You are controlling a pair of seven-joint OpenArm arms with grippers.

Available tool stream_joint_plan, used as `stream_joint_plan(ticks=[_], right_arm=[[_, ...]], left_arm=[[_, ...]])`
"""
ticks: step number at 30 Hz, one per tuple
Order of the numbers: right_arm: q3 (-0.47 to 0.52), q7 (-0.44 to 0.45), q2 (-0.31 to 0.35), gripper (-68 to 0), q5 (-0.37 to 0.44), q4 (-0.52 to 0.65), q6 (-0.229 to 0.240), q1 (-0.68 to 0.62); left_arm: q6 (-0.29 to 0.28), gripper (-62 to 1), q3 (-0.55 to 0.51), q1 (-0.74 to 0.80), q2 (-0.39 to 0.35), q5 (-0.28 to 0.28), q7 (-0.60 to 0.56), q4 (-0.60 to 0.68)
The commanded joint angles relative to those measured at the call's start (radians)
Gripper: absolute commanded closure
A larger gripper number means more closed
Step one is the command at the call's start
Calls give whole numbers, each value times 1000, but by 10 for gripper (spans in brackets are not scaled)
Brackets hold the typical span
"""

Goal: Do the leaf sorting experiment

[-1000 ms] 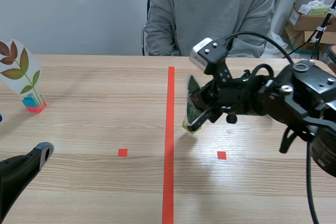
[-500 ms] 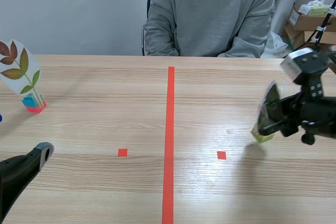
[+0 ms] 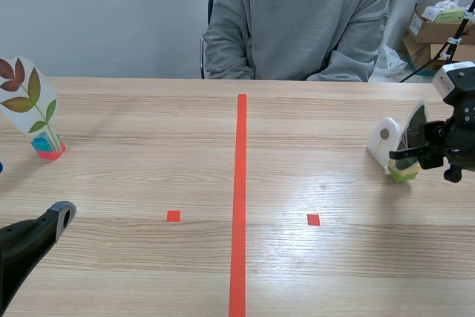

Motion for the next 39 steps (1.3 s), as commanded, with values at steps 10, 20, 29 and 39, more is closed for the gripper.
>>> stream_joint_plan(ticks=[10,20,29,39], right_arm=[[-2,18,16,-46,-6,14,-14,21],[-2,-10,16,-177,-8,14,-14,18],[0,-11,18,-657,1,15,5,-3],[58,14,18,-657,48,259,108,-278]], left_arm=[[2,-587,1,0,8,-13,-14,11],[2,-587,1,0,8,-13,-14,11],[2,-587,1,0,8,-13,-14,11],[2,-587,1,0,8,-13,-14,11]])
